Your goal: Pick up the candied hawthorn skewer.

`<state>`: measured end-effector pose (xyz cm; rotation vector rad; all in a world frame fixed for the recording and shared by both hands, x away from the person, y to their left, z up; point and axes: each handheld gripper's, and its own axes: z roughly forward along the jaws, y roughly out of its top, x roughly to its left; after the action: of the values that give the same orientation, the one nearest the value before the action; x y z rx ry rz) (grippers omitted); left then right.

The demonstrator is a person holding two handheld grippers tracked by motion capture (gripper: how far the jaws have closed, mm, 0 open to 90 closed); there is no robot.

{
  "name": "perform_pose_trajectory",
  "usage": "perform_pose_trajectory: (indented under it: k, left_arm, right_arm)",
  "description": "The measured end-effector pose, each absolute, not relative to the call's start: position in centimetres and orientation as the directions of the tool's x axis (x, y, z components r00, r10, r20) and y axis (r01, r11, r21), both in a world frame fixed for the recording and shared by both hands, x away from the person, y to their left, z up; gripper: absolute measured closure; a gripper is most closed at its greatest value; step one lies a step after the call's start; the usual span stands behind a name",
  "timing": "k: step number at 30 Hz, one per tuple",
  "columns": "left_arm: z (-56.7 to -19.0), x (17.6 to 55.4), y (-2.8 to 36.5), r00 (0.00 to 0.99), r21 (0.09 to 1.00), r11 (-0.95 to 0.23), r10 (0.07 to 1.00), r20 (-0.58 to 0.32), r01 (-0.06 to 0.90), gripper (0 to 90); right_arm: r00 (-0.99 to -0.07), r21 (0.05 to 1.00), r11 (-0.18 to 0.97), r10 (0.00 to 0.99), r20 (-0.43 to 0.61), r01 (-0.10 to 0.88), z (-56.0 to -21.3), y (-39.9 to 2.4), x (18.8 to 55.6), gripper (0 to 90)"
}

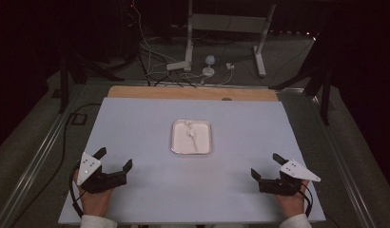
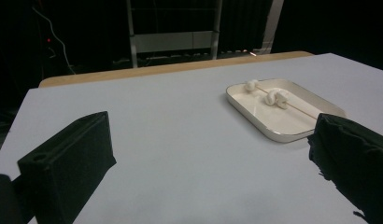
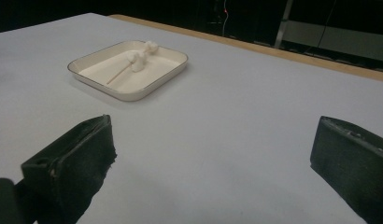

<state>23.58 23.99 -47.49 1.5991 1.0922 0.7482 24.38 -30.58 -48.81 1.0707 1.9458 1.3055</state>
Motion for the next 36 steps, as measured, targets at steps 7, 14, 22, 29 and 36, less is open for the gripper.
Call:
perform_pose_trajectory:
  k: [7,14,22,29,36]
  left_arm:
    - [-47.7,23.6,24.1,0.382,0.952,-0.074,0.923,-0.048,0.298,0.6]
    - [-47.0,23.7,24.1,0.373,0.953,-0.062,0.926,-0.056,0.297,0.5]
    - [-45.5,24.8,22.9,0.404,0.939,-0.101,0.914,-0.043,0.328,0.5]
    - [-44.6,26.3,21.2,0.424,0.929,-0.112,0.904,-0.053,0.354,0.5]
    - [-44.1,28.4,18.4,0.449,0.919,-0.14,0.892,-0.044,0.368,0.5]
  right_arm:
    - [-0.533,0.928,0.197,0.846,0.001,0.315,-48.8,-30.4,24.6,0.0]
    - [-0.542,0.941,0.169,0.84,0.018,0.293,-48.4,-30.1,24.9,0.0]
    - [-0.549,0.937,0.174,0.836,0.022,0.304,-48.2,-29.7,25.1,0.0]
    - [-0.539,0.935,0.17,0.842,0.026,0.311,-48.4,-29.8,25.0,0.0]
    - [-0.543,0.929,0.184,0.839,0.022,0.322,-48.8,-29.7,24.8,0.0]
